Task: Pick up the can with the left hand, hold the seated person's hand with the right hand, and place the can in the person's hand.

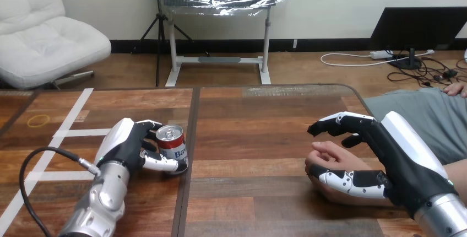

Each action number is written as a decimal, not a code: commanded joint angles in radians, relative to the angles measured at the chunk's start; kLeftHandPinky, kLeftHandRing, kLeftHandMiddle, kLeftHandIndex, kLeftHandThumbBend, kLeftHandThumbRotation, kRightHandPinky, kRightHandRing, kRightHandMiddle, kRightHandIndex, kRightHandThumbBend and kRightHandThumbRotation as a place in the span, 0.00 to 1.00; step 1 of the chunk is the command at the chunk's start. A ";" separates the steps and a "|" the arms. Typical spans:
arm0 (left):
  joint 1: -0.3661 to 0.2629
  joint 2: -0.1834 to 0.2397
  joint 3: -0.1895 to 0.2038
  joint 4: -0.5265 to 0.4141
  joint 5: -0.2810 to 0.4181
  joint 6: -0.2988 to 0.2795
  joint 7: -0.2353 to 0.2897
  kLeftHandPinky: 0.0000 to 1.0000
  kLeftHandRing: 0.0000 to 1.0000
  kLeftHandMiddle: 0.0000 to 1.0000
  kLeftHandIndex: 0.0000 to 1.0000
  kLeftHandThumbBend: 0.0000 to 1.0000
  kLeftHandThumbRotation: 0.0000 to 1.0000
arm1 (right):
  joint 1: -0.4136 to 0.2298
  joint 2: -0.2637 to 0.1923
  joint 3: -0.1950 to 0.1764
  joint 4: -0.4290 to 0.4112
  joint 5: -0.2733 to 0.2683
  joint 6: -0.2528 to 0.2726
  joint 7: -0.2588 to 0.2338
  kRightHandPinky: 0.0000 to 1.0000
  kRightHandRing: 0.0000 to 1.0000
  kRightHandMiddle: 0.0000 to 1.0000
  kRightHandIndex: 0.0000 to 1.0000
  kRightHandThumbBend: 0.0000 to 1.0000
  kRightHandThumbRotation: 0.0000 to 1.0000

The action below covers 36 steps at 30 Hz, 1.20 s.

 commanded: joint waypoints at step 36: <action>0.007 0.032 -0.057 -0.043 0.117 -0.063 0.127 0.39 0.44 0.50 0.52 0.68 0.00 | -0.076 -0.013 -0.013 -0.050 0.001 0.005 0.000 0.70 0.78 0.77 0.68 0.60 0.00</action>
